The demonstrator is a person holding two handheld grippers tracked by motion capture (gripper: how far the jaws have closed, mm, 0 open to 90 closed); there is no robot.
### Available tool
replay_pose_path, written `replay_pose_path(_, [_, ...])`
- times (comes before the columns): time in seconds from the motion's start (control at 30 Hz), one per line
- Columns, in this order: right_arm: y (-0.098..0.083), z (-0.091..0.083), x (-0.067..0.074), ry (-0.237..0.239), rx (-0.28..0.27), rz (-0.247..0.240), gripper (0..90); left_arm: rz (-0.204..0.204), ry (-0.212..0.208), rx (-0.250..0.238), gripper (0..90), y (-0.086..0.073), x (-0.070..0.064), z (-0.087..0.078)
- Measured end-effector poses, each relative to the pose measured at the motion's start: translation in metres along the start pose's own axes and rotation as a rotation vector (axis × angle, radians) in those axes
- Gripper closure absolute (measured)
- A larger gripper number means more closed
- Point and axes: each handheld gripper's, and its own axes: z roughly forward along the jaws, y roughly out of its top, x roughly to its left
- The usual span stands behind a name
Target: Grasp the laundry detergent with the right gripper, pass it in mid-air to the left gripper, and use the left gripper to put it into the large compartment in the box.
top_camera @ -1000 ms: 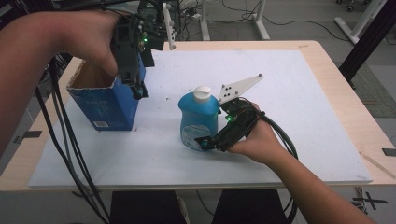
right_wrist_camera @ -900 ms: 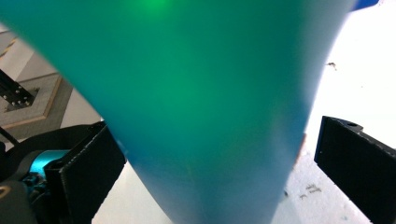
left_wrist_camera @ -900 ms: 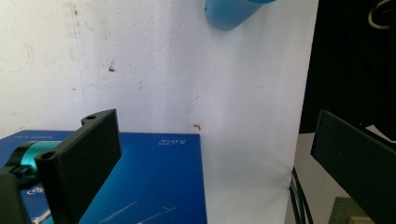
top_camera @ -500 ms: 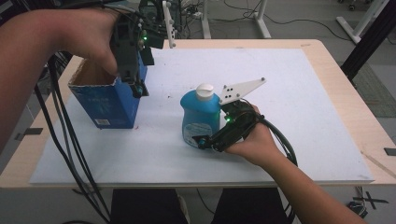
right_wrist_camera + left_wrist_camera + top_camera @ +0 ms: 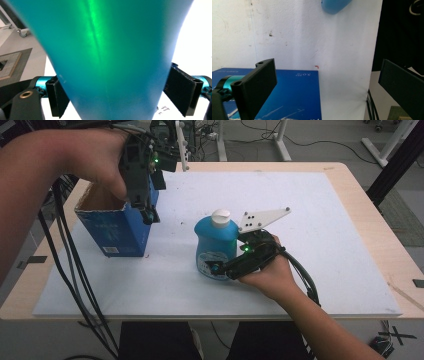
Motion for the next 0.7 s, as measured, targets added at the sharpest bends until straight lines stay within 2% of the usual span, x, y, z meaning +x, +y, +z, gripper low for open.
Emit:
replay_pose_path(0.13, [-0.0003, 0.0003, 0.0009, -0.010, -0.002, -0.001, 18.6, -0.002, 0.000, -0.002, 1.7, -0.0001, 0.0002, 0.0007])
replay_pose_path(0.17, [-0.0006, 0.0005, 0.0019, -0.017, -0.003, -0.004, 23.2, -0.001, -0.001, -0.001, 1.7, -0.0002, 0.0004, 0.0014])
replay_pose_path(0.23, [-0.0012, 0.0003, 0.0030, -0.019, -0.013, -0.008, 24.8, -0.001, -0.001, -0.002, 1.7, -0.0005, 0.0005, 0.0020])
replay_pose_path(0.47, [-0.0018, 0.0019, 0.0038, -0.028, -0.013, -0.008, 25.0, -0.006, -0.002, -0.004, 1.7, -0.0016, 0.0005, 0.0026])
replay_pose_path(0.7, [-0.0036, 0.0031, 0.0057, -0.037, -0.012, -0.017, 29.3, -0.007, -0.005, -0.003, 1.7, -0.0027, 0.0006, 0.0038])
